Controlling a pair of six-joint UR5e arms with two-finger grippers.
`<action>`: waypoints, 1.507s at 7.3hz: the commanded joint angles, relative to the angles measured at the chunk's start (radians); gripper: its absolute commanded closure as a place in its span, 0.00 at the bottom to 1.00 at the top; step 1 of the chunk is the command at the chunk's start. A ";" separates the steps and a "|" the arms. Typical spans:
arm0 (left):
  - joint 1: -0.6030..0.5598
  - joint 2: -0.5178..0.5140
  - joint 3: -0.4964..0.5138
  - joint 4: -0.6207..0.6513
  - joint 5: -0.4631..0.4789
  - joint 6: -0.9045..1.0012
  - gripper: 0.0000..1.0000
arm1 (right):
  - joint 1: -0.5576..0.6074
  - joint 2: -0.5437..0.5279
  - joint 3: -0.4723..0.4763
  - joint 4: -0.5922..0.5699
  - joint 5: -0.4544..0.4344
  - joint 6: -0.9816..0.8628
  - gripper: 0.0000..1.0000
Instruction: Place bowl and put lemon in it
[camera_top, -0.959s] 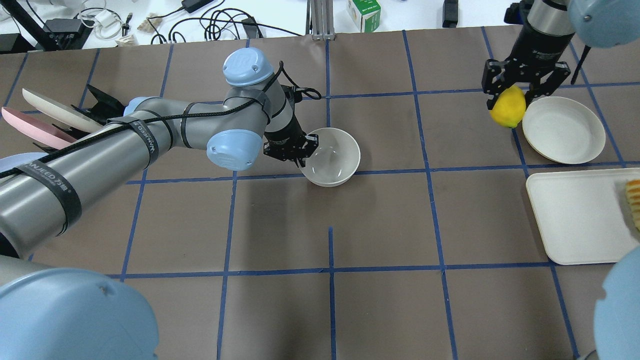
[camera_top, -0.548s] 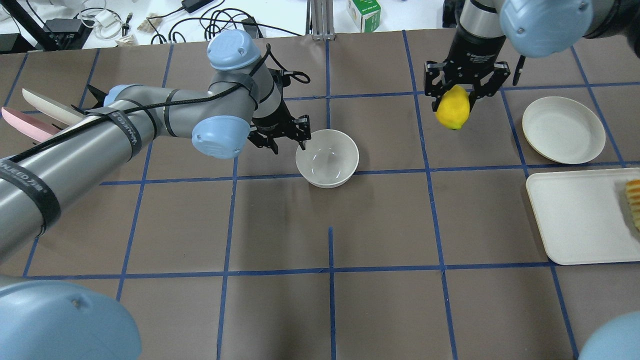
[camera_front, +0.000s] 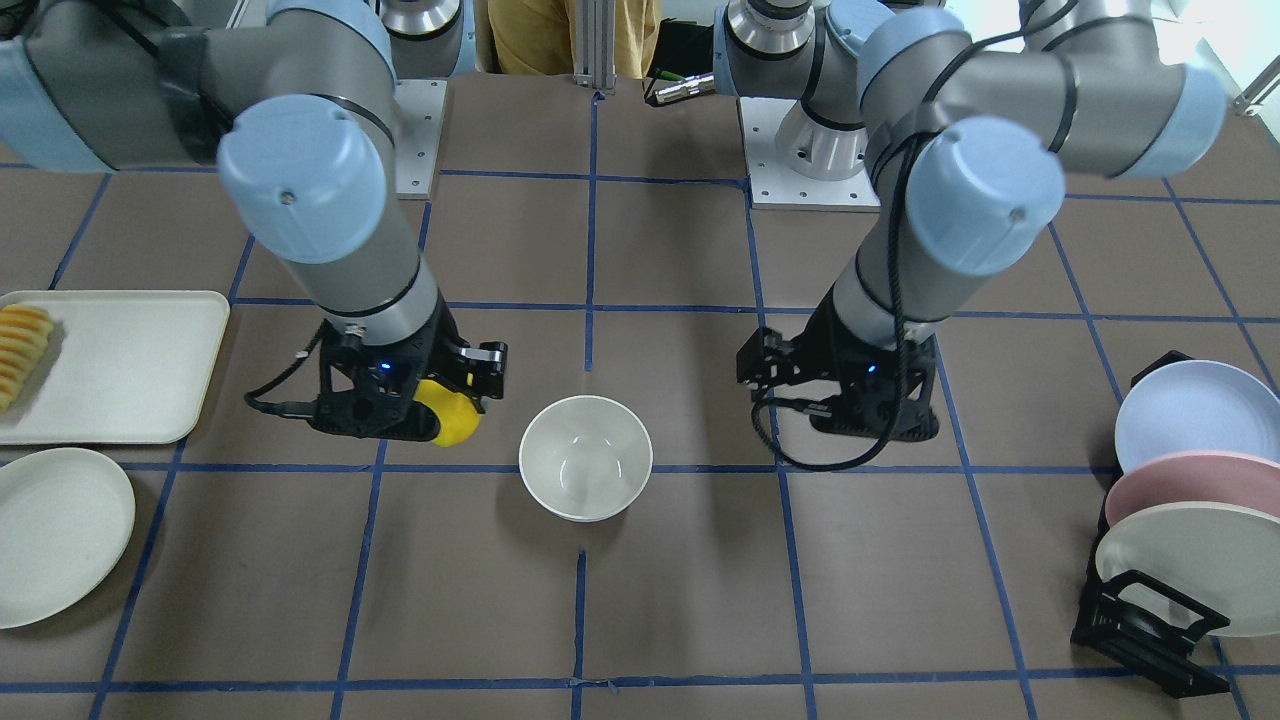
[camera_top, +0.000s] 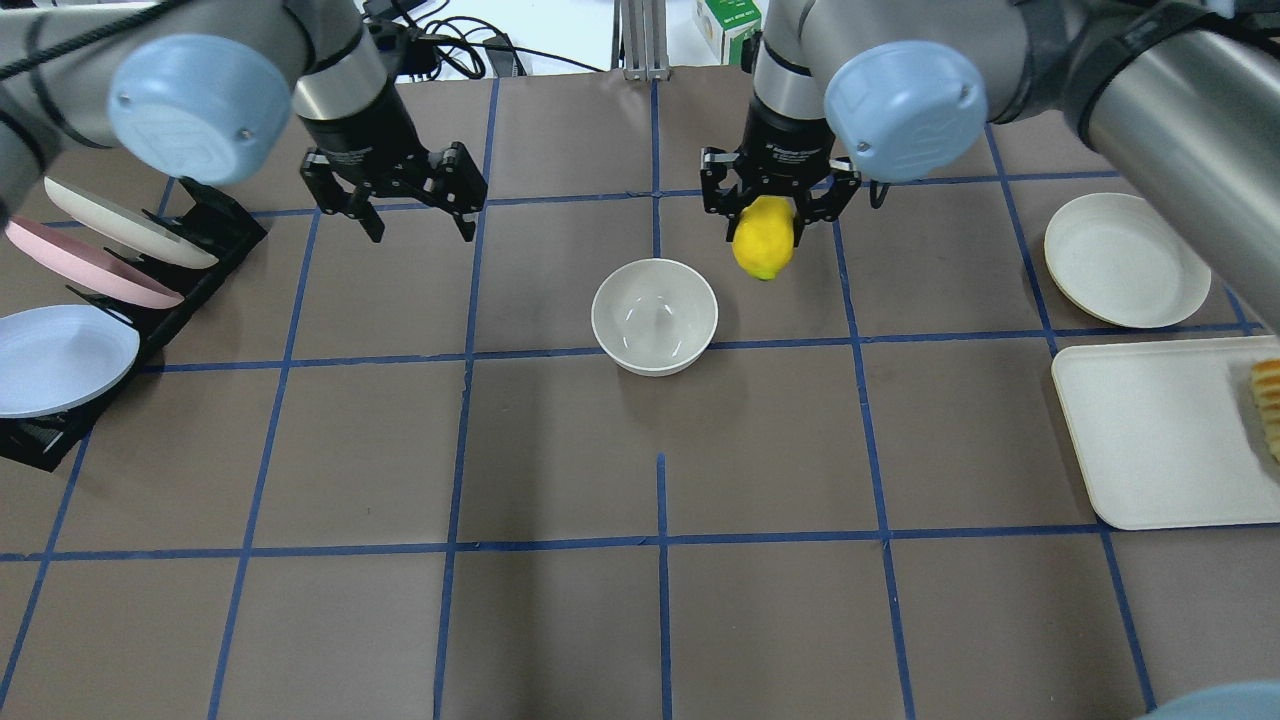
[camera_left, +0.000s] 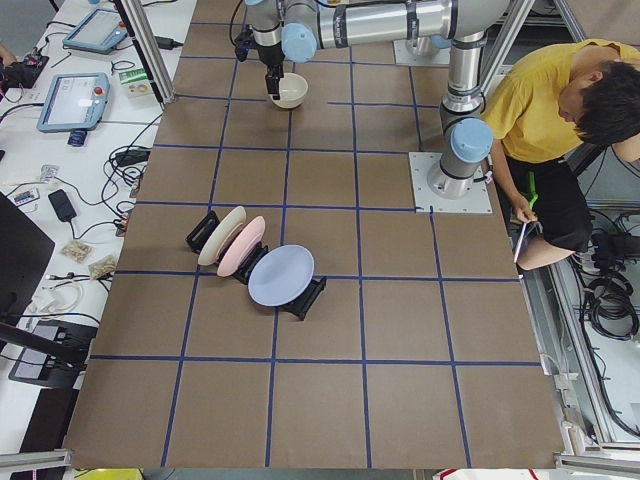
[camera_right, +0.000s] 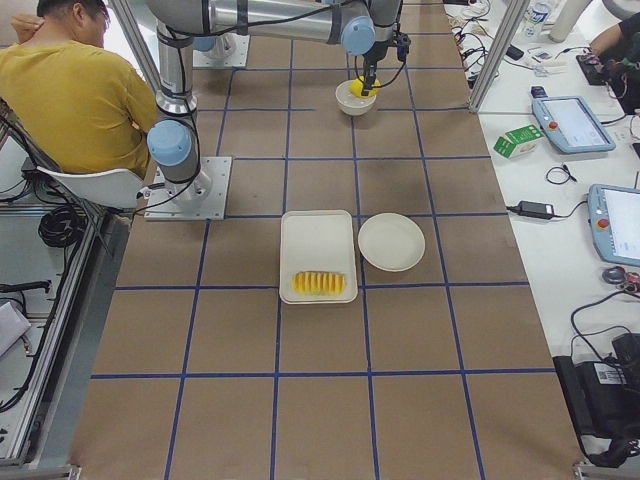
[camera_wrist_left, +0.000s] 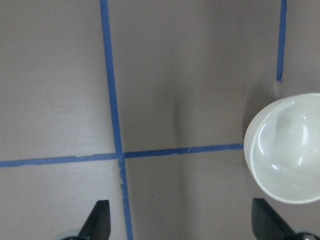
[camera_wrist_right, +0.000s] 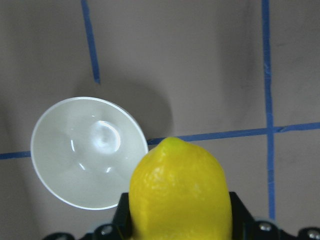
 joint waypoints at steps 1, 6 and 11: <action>0.016 0.118 0.007 -0.098 0.016 0.086 0.00 | 0.087 0.091 0.004 -0.087 0.034 0.042 1.00; -0.004 0.148 0.019 -0.154 0.011 0.016 0.00 | 0.118 0.203 0.031 -0.209 0.079 0.065 1.00; 0.006 0.162 0.022 -0.151 0.027 0.020 0.00 | 0.123 0.244 0.070 -0.251 0.079 0.076 0.38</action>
